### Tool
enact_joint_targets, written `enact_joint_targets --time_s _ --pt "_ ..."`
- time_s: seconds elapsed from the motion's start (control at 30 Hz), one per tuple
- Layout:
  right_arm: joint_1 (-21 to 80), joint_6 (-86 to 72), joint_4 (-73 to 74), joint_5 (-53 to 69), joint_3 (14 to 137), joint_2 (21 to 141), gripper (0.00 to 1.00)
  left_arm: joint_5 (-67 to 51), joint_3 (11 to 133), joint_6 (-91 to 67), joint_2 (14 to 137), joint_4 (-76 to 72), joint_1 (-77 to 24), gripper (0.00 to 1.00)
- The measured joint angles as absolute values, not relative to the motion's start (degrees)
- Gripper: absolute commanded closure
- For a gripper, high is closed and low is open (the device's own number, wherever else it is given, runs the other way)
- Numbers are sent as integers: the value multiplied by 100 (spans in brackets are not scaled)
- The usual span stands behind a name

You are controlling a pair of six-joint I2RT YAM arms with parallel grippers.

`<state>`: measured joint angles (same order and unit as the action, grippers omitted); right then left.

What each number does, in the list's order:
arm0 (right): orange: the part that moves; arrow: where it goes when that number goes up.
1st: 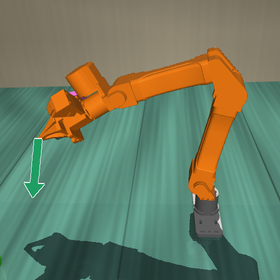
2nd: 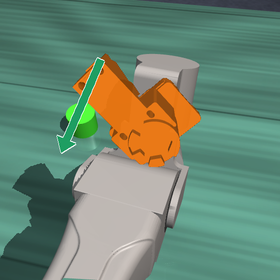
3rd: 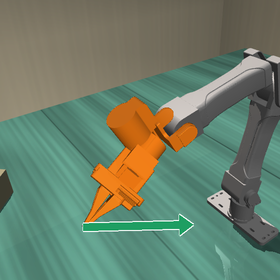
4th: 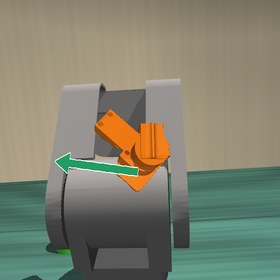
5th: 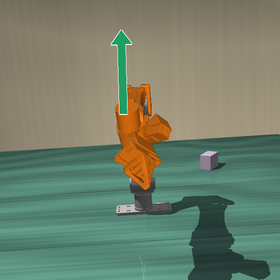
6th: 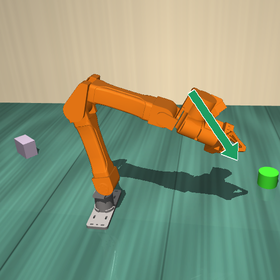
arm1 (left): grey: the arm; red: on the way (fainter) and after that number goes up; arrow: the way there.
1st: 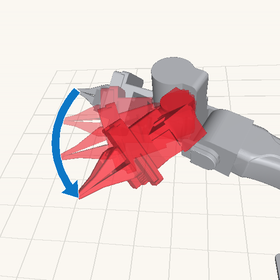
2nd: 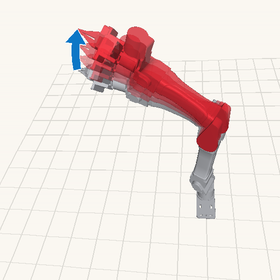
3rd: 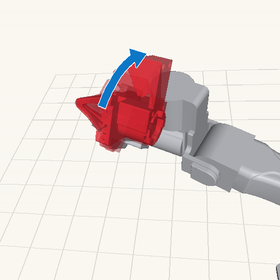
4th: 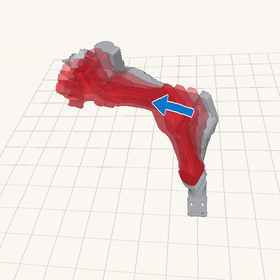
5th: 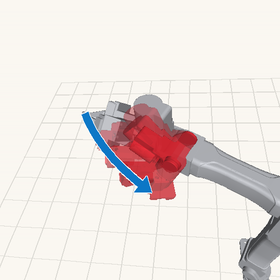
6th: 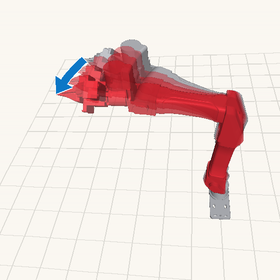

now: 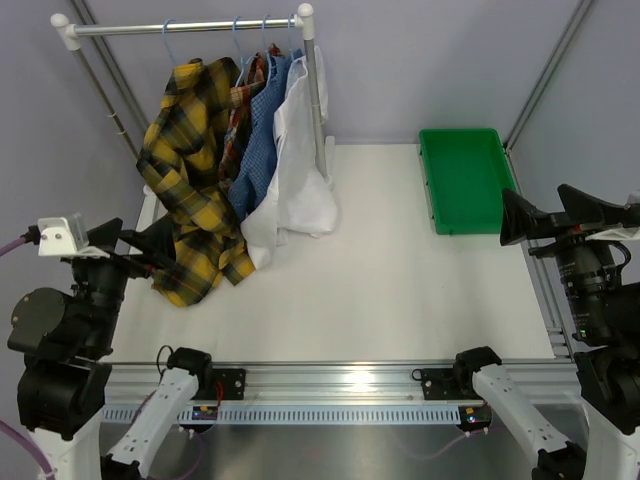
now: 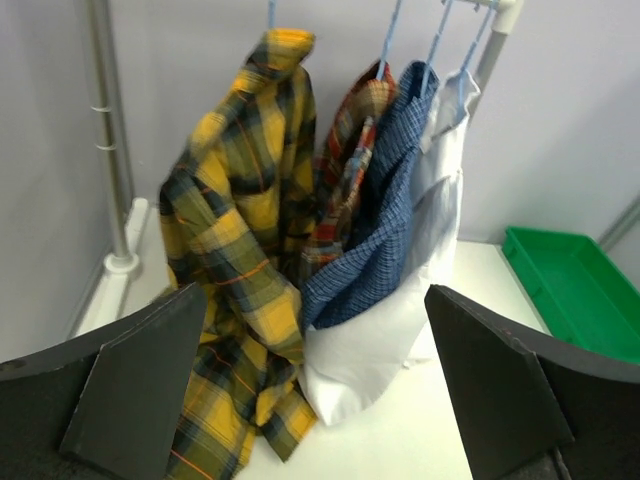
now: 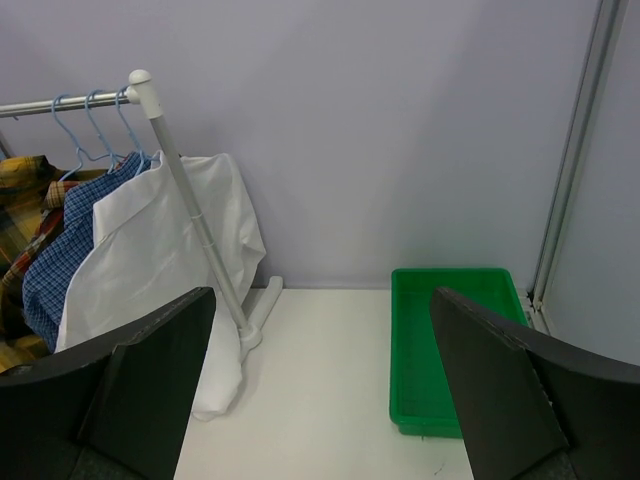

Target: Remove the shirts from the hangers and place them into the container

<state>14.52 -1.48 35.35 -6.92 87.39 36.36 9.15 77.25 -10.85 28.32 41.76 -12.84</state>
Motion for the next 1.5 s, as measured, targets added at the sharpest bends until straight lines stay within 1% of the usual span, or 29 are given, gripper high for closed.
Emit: enact_joint_targets --time_s 0.07,0.17,0.33,0.4,0.57,0.7,0.77,0.9,1.1,1.3,1.33,1.5 --pt "1452 -217 3533 -694 8674 3612 1 755 7874 -1173 3122 4200 -1302 1" --pt "1455 -410 3586 -635 8576 3647 1 318 8409 -1378 3922 4250 -1315 1" --pt "1459 -843 3848 -327 8558 4069 1 -674 9786 -1868 5900 4160 -1347 1" --pt "1466 -993 4021 -152 8556 4362 1 -834 10339 -2023 6718 4106 -1468 1" --pt "1466 -1275 4287 189 8350 4941 0 -705 11673 -2108 8425 4178 -2139 1" --pt "1466 -1365 4451 281 8149 5146 1 -303 12790 -2075 9561 4191 -2519 1" --pt "1466 -1393 4499 290 8088 5164 1 -56 13240 -2023 10005 4163 -2637 4" --pt "1466 -1446 4512 405 8003 5137 0 388 13445 -1855 10433 3929 -2711 9" --pt "1466 -1490 4534 454 7902 5096 0 969 13194 -1518 10508 3376 -2700 10" --pt "1466 -1487 4536 464 7850 5037 1 1059 13161 -1372 10624 2921 -2644 20" --pt "1466 -1487 4536 462 7848 5028 1 1028 13161 -1356 10676 2864 -2641 24" --pt "1466 -1487 4536 458 7806 4993 1 744 13161 -1330 10995 2818 -2622 36"
